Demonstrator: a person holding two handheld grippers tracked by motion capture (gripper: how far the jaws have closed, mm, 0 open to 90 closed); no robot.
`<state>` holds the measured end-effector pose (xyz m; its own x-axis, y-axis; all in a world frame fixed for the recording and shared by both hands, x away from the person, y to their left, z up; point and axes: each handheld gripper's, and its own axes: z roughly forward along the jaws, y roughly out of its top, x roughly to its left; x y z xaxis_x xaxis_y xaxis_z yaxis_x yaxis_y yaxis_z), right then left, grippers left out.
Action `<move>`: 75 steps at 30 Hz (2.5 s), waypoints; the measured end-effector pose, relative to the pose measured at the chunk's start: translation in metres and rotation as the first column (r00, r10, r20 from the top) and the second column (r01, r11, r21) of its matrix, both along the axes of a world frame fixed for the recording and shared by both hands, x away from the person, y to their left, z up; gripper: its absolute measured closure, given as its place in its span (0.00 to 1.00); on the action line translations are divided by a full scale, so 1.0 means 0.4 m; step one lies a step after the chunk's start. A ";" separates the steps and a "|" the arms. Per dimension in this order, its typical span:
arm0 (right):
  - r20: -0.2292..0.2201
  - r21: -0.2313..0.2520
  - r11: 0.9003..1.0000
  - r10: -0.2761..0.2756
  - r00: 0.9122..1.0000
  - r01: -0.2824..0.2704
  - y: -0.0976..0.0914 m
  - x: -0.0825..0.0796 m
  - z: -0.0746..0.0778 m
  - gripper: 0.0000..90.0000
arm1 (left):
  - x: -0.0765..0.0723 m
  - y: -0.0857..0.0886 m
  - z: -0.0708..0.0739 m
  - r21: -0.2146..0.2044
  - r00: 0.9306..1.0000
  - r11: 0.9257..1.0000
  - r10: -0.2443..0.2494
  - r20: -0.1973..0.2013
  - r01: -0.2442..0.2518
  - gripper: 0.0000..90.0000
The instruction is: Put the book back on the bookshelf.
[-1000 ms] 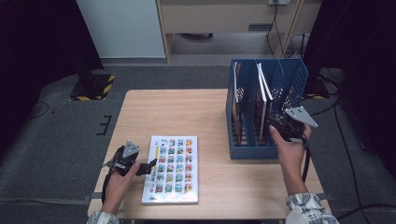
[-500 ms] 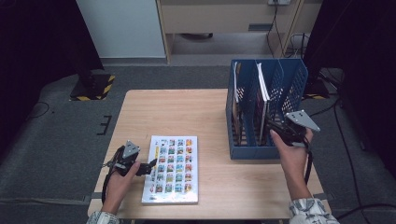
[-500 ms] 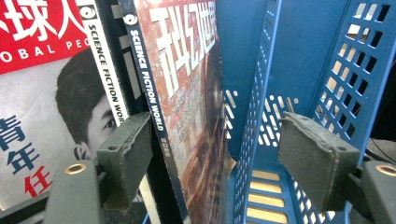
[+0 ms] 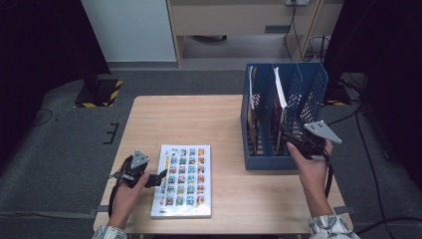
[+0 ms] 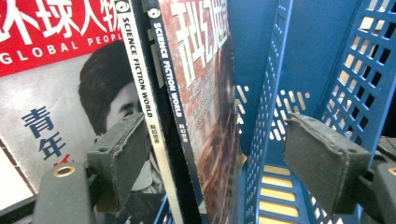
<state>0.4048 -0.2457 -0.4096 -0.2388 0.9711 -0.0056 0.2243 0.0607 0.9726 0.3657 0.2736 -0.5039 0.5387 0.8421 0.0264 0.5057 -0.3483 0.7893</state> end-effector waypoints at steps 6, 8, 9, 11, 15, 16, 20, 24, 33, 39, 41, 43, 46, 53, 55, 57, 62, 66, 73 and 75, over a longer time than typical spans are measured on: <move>-0.012 0.007 1.000 0.015 1.000 -0.015 0.007 -0.005 0.001 0.20 | 0.000 0.000 0.000 0.001 1.000 1.000 -0.001 -0.001 0.001 0.05; -0.014 0.010 1.000 0.019 1.000 -0.019 0.008 -0.005 0.002 0.19 | 0.000 0.000 0.000 0.001 1.000 1.000 -0.001 0.000 0.001 0.05; -0.017 0.010 1.000 0.022 1.000 -0.022 0.009 -0.006 0.002 0.19 | 0.000 0.000 0.000 0.000 1.000 1.000 -0.001 -0.001 0.001 0.05; -0.022 0.009 1.000 0.029 0.999 -0.029 0.011 -0.008 0.002 0.18 | 0.000 0.000 0.000 0.001 1.000 1.000 -0.001 -0.001 0.001 0.05; -0.035 0.012 0.999 0.039 0.999 -0.038 0.014 -0.010 -0.001 0.16 | 0.000 0.000 -0.001 0.001 1.000 1.000 -0.002 -0.001 0.002 0.05; -0.039 0.014 0.999 0.046 0.998 -0.045 0.014 -0.010 -0.001 0.15 | 0.000 0.000 -0.001 0.002 1.000 1.000 -0.002 -0.002 0.002 0.05; -0.054 0.007 0.998 0.059 0.997 -0.059 0.016 -0.015 -0.005 0.12 | 0.000 0.000 -0.001 0.001 1.000 1.000 -0.001 -0.001 0.001 0.05; -0.059 0.010 0.998 0.066 0.996 -0.066 0.015 -0.025 -0.010 0.09 | 0.000 0.000 -0.001 0.002 1.000 1.000 -0.001 -0.002 0.001 0.05; -0.073 0.020 0.993 0.120 0.990 -0.119 0.027 -0.050 -0.024 0.06 | 0.001 0.004 -0.001 -0.001 1.000 1.000 0.001 -0.005 -0.001 0.05; -0.066 0.012 0.987 0.159 0.985 -0.159 0.045 -0.067 -0.023 0.05 | 0.001 0.005 0.000 0.000 1.000 1.000 0.007 -0.002 -0.007 0.05; -0.058 0.009 0.983 0.182 0.982 -0.182 0.052 -0.077 -0.024 0.05 | 0.001 0.007 -0.001 -0.001 1.000 1.000 0.008 -0.002 -0.008 0.05; -0.054 0.010 0.978 0.209 0.977 -0.208 0.060 -0.087 -0.026 0.05 | 0.001 0.008 -0.001 0.001 1.000 1.000 0.008 -0.003 -0.008 0.05; -0.051 0.013 0.973 0.232 0.971 -0.231 0.070 -0.101 -0.029 0.06 | 0.001 0.006 -0.001 0.001 1.000 1.000 0.005 -0.003 -0.005 0.05; -0.066 0.024 0.961 0.277 0.959 -0.276 0.100 -0.116 -0.042 0.06 | 0.002 0.005 -0.002 0.003 1.000 1.000 0.005 -0.006 -0.005 0.05; -0.074 0.027 0.958 0.286 0.955 -0.285 0.109 -0.117 -0.048 0.06 | 0.002 0.006 -0.002 0.004 1.000 1.000 0.007 -0.007 -0.007 0.05; -0.084 0.022 0.955 0.298 0.951 -0.297 0.120 -0.118 -0.053 0.06 | 0.003 0.006 -0.003 0.001 1.000 1.000 0.009 -0.010 -0.009 0.06; -0.119 0.006 0.944 0.328 0.937 -0.330 0.147 -0.120 -0.065 0.07 | 0.005 0.006 -0.004 -0.005 1.000 1.000 0.012 -0.016 -0.013 0.06; -0.149 -0.010 0.929 0.365 0.919 -0.371 0.185 -0.126 -0.077 0.07 | 0.004 0.007 -0.004 -0.009 1.000 1.000 0.017 -0.019 -0.017 0.06; -0.171 -0.018 0.891 0.444 0.880 -0.453 0.268 -0.146 -0.086 0.07 | 0.008 0.005 -0.007 -0.018 0.999 1.000 0.017 -0.038 -0.018 0.07; -0.186 -0.025 0.877 0.467 0.864 -0.480 0.295 -0.149 -0.095 0.07 | 0.007 0.003 -0.008 -0.021 0.999 1.000 0.020 -0.042 -0.021 0.07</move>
